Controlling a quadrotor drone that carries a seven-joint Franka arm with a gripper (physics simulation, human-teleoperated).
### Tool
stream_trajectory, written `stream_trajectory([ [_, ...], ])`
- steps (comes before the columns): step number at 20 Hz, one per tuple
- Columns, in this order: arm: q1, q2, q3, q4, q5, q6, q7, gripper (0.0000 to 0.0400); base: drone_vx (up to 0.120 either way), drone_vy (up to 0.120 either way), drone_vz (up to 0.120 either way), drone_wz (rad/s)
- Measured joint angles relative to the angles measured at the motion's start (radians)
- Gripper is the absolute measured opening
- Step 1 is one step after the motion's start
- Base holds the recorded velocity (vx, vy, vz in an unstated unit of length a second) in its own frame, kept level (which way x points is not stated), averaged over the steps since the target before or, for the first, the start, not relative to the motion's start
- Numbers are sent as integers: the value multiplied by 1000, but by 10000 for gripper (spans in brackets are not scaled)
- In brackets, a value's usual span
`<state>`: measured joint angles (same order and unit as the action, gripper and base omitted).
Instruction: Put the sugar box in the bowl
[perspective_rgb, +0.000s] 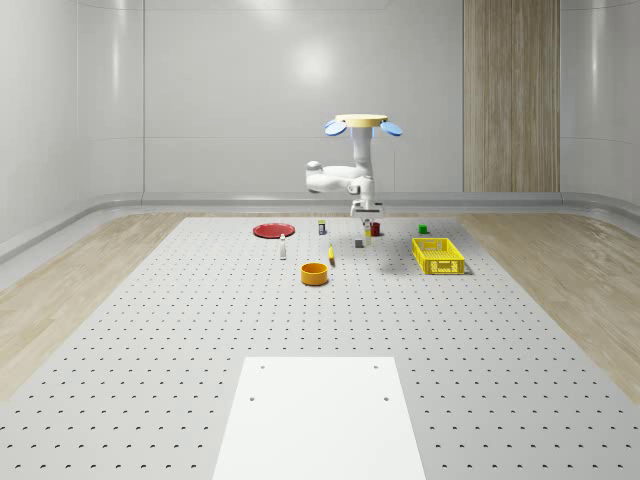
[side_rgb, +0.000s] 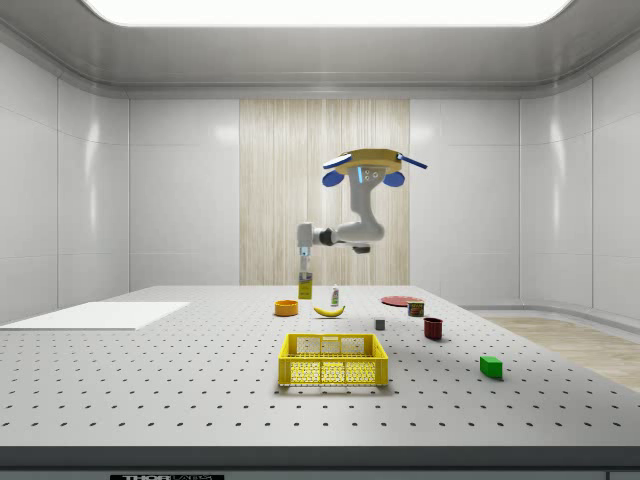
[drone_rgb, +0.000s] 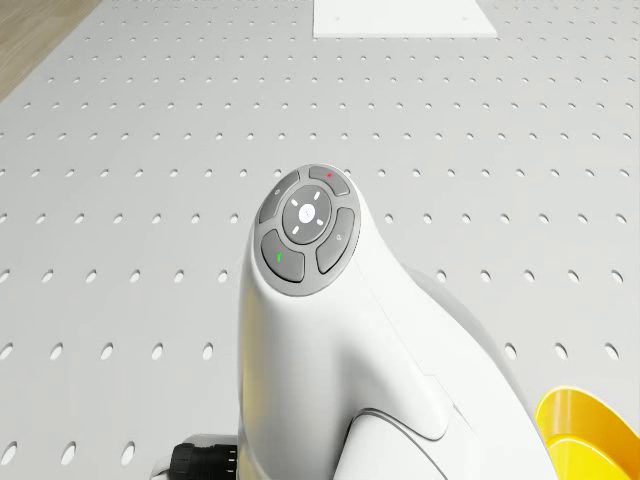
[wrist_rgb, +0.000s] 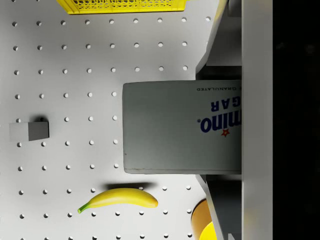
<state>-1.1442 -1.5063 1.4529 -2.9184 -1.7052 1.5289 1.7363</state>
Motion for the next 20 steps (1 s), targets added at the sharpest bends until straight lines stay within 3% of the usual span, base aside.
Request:
stream_trajectory([
  [20,-3,-27,5,1,10,25,3,163,120,-120,0,0],
])
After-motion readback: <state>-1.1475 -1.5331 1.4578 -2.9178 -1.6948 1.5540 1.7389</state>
